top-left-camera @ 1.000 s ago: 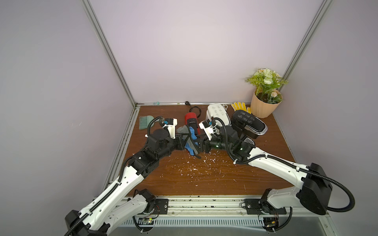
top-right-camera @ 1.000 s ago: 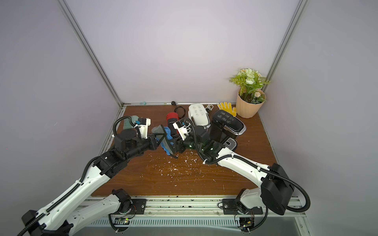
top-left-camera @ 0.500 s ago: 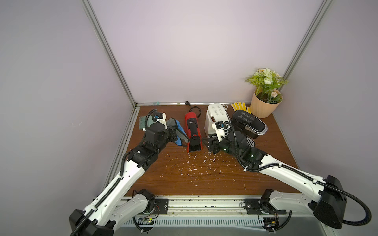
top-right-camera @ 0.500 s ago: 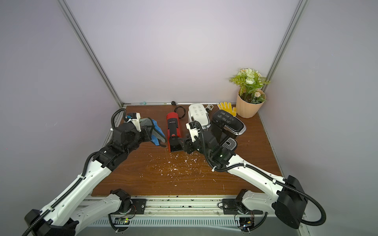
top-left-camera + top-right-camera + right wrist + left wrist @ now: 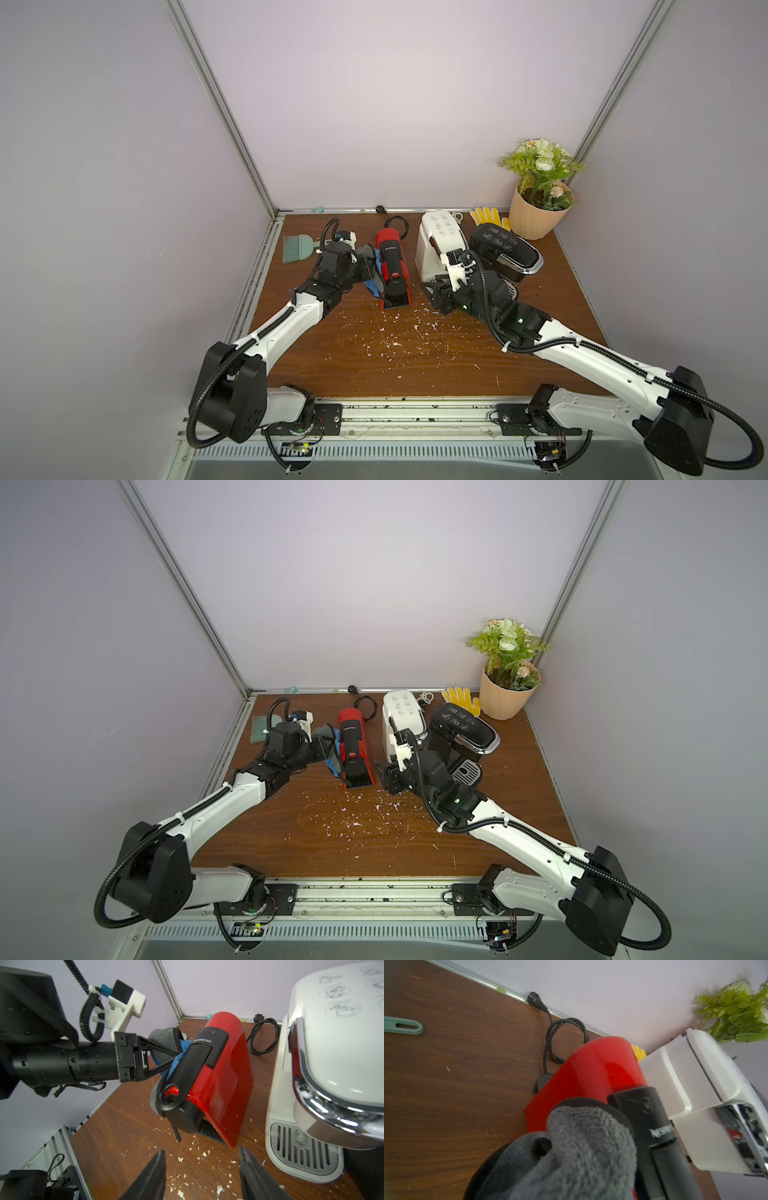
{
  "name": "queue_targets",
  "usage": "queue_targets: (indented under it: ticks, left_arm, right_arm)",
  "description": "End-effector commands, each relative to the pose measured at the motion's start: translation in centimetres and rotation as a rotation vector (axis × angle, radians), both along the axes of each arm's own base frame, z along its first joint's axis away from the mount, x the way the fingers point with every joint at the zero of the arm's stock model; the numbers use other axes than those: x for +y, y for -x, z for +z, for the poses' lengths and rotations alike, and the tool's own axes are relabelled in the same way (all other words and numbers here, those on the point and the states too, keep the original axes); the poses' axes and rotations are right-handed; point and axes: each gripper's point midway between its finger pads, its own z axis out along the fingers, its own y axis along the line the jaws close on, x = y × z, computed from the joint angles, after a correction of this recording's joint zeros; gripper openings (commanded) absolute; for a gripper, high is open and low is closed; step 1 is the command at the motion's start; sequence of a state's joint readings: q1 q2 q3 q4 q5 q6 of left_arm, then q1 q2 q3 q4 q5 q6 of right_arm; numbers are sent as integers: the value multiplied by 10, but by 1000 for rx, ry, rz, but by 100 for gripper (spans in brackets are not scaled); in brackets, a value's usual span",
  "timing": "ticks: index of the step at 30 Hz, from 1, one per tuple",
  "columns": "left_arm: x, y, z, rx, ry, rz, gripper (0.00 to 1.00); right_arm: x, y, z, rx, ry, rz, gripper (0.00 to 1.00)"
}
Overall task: Wipe the surface of a coffee machine
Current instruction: Wipe the dirt from the surface of the coffee machine.
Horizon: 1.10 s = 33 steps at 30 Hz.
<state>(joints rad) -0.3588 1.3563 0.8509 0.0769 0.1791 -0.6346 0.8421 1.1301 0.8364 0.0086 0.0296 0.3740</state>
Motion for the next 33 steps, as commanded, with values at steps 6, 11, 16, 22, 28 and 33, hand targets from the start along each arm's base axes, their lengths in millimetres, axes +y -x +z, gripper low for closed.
queue_targets:
  ticks: [6, 11, 16, 22, 28, 33]
  left_arm:
    - [-18, -12, -72, 87, -38, -83, 0]
    - [-21, -4, -114, 165, -39, -104, 0]
    - [-17, -2, -98, 162, -66, -97, 0]
    - [-4, -5, 10, -20, -91, -35, 0]
    - [4, -2, 59, -117, -67, 4, 0]
    - [0, -7, 16, -54, -63, 5, 0]
  right_arm:
    - [-2, -5, 5, -14, -13, -26, 59]
    - [-7, -5, 4, -15, 1, -42, 59]
    - [-7, -6, 1, -9, 9, -46, 59]
    - [-2, -7, -1, -4, -3, -33, 59]
    - [1, -7, -3, 5, -9, -22, 59]
    - [-1, -5, -3, 5, -6, -26, 59]
